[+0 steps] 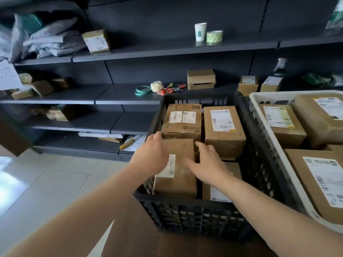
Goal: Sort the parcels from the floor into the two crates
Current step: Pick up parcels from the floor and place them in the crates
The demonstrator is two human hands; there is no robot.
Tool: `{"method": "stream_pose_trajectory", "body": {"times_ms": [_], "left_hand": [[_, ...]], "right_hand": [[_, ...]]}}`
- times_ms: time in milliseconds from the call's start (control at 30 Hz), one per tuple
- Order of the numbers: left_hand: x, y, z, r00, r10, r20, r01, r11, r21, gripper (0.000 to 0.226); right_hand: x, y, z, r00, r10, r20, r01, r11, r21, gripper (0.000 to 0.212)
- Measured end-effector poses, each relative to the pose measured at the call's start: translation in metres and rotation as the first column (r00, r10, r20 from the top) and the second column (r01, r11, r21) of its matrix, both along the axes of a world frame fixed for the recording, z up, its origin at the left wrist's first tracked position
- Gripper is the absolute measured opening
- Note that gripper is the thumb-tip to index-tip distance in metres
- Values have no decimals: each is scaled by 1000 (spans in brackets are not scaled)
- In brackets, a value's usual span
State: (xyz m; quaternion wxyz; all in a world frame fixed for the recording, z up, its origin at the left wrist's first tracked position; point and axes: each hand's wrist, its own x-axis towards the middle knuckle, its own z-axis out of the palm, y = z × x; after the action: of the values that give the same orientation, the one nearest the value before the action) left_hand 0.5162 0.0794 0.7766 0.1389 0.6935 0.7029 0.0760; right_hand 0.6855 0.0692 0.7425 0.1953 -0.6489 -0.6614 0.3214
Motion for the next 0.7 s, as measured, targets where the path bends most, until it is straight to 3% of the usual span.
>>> {"method": "stream_pose_trajectory", "body": {"times_ms": [100,300,367,533,700], "left_hand": [[7,4,-5,988,-108,-111,113,993,37,42],[13,13,-17,884,-374,-279,289,909,-301,36],[16,19,-16,880,-375,-292,304,916,-261,33],[38,26,-19,936,-325,-140,314,945,-95,28],[50,31,-22,853,-440,-282,404,898,-176,26]], "right_hand": [[2,2,-6,996,-25,81,17,995,101,66],[6,7,-20,975,200,92,-195,979,-60,39],[7,11,-21,991,119,68,-120,993,2,36],[24,21,-21,981,-183,66,164,961,224,33],[34,18,-21,947,-296,121,251,923,293,33]]}}
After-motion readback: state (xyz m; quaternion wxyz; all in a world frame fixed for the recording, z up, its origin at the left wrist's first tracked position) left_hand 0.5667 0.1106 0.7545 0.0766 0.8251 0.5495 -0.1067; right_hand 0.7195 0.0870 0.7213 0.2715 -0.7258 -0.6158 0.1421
